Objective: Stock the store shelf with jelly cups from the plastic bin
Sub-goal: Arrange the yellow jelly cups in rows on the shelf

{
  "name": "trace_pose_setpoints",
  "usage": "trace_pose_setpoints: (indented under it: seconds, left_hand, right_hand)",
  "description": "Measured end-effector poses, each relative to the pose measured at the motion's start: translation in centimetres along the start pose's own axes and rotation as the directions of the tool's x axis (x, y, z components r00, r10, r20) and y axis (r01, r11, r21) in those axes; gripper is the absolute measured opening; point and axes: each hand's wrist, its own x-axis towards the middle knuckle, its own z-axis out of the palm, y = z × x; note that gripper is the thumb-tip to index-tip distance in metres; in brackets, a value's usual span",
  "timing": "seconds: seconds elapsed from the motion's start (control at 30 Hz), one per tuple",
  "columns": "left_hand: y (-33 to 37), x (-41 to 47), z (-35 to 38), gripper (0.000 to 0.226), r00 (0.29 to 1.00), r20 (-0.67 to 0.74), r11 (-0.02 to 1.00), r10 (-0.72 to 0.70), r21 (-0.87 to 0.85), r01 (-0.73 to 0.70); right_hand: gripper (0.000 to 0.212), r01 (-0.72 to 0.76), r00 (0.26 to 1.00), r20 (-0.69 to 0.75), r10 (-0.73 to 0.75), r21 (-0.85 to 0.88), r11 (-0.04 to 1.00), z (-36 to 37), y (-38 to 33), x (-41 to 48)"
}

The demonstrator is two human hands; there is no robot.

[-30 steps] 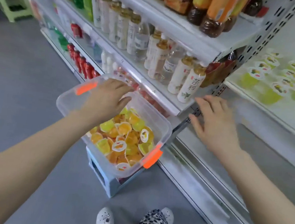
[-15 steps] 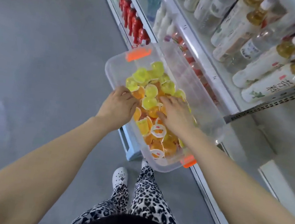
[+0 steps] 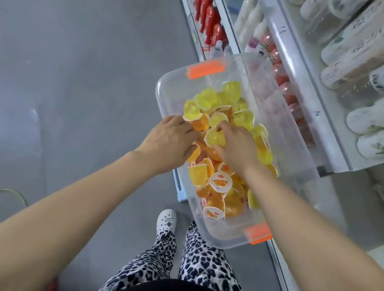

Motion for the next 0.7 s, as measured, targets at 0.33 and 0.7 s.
trace_pose_setpoints:
  seconds: [0.33,0.7]
  left_hand:
    - [1.7,11.2,2.5,0.054,0.918,0.360,0.985,-0.168,0.083,0.148]
    - [2.6,12.2,6.2,0.071,0.879,0.396,0.964,-0.266,0.115,0.240]
  right_hand:
    - [0.048,-0.155,0.971,-0.177,0.160,0.045,0.987,-2.3,4.8,-8.6]
    - [0.043,-0.119,0.992,-0.050,0.115,-0.087,0.989,-0.7,5.8,-9.2]
